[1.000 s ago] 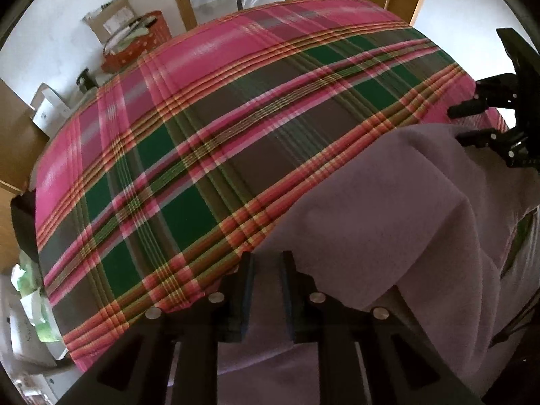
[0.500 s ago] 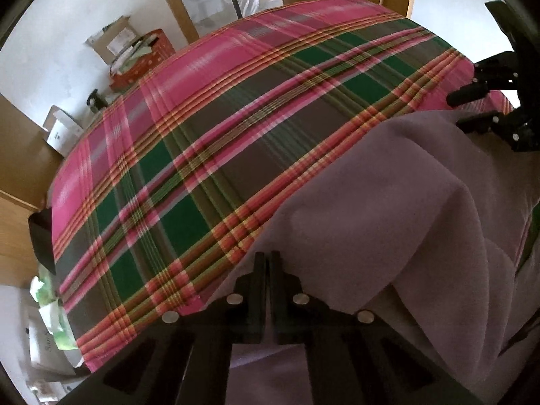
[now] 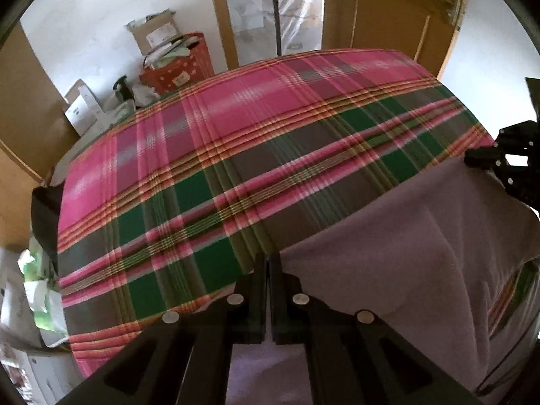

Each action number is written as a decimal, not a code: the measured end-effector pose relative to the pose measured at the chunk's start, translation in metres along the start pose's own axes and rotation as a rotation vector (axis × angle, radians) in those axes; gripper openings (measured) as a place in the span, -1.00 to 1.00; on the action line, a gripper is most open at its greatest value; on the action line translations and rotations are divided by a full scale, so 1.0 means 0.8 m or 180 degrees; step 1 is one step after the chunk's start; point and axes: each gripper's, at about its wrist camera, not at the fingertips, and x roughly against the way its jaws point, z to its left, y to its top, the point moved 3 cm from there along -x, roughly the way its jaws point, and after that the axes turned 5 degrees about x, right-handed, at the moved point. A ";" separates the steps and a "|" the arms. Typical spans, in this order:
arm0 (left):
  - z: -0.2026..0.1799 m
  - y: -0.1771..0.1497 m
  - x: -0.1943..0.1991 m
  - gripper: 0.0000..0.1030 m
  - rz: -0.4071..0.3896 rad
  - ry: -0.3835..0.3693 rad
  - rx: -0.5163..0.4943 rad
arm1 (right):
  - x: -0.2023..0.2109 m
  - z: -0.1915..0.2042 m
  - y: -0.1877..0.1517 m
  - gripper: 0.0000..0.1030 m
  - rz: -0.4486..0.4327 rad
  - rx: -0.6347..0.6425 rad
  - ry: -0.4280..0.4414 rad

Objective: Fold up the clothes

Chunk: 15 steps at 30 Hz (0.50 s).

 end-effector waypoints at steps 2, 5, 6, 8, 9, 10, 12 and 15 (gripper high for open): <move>0.000 0.002 -0.006 -0.98 0.0007 -0.0016 0.0053 | -0.001 -0.010 0.004 -0.96 -0.0006 -0.0039 -0.0113; 0.010 0.019 -0.030 -0.98 0.0031 -0.0064 0.0138 | -0.004 -0.020 0.012 -0.96 -0.0019 0.0028 -0.0286; 0.010 0.020 -0.032 -0.98 0.0041 -0.0084 0.0169 | -0.006 -0.021 0.014 -0.96 -0.0011 0.0072 -0.0363; 0.010 0.021 -0.034 -0.98 0.0058 -0.0119 0.0227 | -0.013 -0.022 0.017 -0.96 0.0017 0.0154 -0.0462; 0.009 0.021 -0.036 -0.98 0.0065 -0.0108 0.0229 | -0.016 -0.020 0.018 -0.96 0.0033 0.0221 -0.0517; 0.009 0.021 -0.038 -0.98 0.0072 -0.0094 0.0229 | -0.020 -0.019 0.019 -0.96 0.0051 0.0250 -0.0526; 0.010 0.020 -0.042 -1.00 0.0070 -0.0039 0.0246 | -0.029 -0.017 0.019 -0.96 0.0087 0.0307 -0.0544; 0.021 0.021 -0.050 -1.00 0.0119 -0.0098 0.0426 | -0.041 -0.019 0.016 -0.96 0.0131 0.0290 -0.0505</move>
